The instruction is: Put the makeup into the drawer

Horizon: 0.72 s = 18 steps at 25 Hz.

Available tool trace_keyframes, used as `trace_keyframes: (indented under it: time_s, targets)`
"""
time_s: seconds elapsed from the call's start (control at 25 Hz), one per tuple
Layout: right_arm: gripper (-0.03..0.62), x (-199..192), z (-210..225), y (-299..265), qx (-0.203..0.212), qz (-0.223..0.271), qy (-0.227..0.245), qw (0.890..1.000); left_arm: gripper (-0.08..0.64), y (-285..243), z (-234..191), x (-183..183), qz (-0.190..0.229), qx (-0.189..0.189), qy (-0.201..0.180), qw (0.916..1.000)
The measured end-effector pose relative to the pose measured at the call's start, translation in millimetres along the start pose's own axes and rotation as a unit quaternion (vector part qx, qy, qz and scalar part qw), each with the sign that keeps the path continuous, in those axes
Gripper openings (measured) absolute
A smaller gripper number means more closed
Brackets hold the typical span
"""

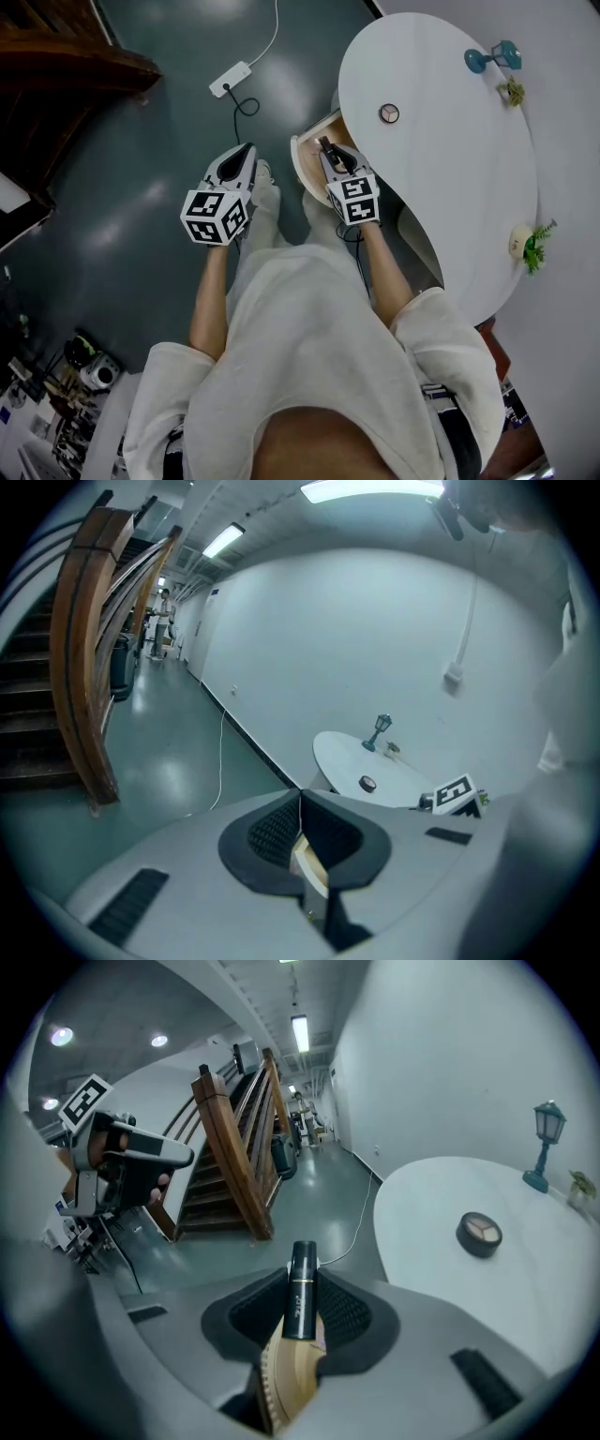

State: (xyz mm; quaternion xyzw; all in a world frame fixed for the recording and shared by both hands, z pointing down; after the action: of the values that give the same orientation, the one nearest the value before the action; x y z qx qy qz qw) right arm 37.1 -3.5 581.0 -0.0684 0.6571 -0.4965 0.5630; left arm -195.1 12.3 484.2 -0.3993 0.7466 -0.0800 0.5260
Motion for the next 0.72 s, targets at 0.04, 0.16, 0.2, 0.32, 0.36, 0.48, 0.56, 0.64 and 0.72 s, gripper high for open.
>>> trace_keyframes:
  time_s: [0.04,0.16,0.2,0.32,0.36,0.48,0.56,0.64,0.72]
  targets:
    - [0.095,-6,-1,-8,0.002,-0.012,0.003,1.0,0.012,1,-4,-2,0.0,0.002,0.004,1.0]
    - [0.095,-27,-1,-36,0.009,-0.056,0.007,0.998,0.012,3,-14,-7,-0.004,0.009,0.01,0.9999]
    - [0.095,-35,0,-44,0.011,-0.073,0.007,0.997,0.012,3,-16,-9,-0.006,0.01,0.012,0.9999]
    - [0.095,-55,2,-67,0.02,-0.117,0.005,0.993,0.011,0,-22,-12,-0.01,0.011,0.018,0.9997]
    - [0.095,-61,3,-75,0.023,-0.132,0.003,0.991,0.012,-2,-24,-12,-0.011,0.011,0.02,0.9997]
    - [0.095,-80,7,-99,0.025,-0.172,-0.006,0.985,0.012,-5,-31,-15,-0.016,0.012,0.025,0.9995]
    - [0.095,-96,12,-116,0.02,-0.195,-0.008,0.98,0.012,-7,-34,-20,-0.021,0.013,0.03,0.9993]
    - [0.095,-108,14,-130,0.018,-0.217,-0.01,0.976,0.012,-8,-39,-26,-0.028,0.015,0.035,0.9989]
    - [0.096,-117,14,-143,0.018,-0.232,-0.016,0.972,0.012,-9,-45,-33,-0.036,0.019,0.04,0.9984]
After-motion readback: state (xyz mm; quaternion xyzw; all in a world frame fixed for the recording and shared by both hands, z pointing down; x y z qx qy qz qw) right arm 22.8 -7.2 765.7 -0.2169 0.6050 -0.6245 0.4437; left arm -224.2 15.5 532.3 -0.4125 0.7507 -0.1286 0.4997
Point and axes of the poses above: the fingertips, and each gripper's own axes: y backward along the fingers, z to its right, x out of its top, the point moved 8 cm from there along y, backward along the fingers, and after that the axes turned 4 degrees about -x, right-handed, at the moved point
